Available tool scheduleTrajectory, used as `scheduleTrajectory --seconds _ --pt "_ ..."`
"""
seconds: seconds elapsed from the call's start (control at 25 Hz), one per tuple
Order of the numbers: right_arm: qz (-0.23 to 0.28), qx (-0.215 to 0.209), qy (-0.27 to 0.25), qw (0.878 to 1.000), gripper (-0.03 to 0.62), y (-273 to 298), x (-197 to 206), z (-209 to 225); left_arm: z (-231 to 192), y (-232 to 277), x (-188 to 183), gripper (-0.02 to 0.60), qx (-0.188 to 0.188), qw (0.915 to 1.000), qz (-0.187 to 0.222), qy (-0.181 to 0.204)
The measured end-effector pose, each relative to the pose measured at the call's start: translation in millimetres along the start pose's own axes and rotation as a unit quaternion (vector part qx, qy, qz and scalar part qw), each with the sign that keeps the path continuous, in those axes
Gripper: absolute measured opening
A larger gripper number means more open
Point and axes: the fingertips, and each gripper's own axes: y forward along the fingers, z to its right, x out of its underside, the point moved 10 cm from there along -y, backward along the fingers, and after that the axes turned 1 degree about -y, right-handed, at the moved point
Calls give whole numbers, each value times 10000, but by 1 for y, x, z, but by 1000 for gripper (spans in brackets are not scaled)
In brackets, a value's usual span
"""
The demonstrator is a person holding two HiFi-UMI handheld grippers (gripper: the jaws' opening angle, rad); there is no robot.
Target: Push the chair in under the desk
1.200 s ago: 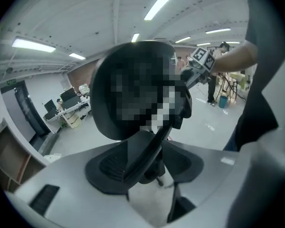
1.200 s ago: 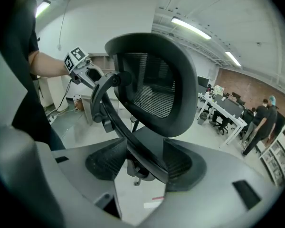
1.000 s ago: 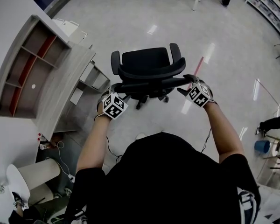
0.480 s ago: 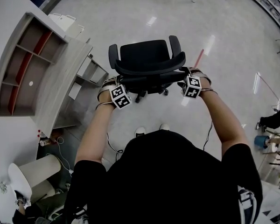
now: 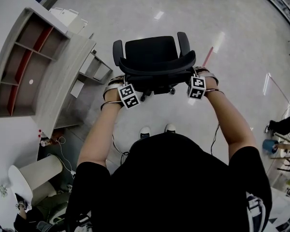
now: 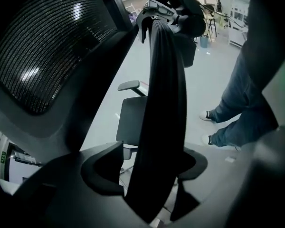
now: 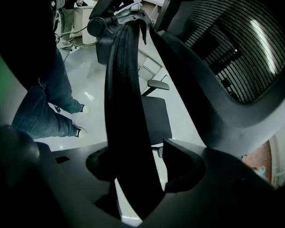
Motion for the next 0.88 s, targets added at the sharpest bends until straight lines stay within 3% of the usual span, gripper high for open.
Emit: scheduleTrajectory --seconds 0.28,0.48,0.88 --pt "-41 244 -188 9995 178 3 3 -2 1 0 -2 246 -250 9996 -5 90" --pt "-112 159 -282 9994 159 3 3 -3 3 0 -2 197 -221 9994 -120 255" --pt "-221 61 -423 9988 135 4 0 -6 7 2 1 158 42 9991 -252 341"
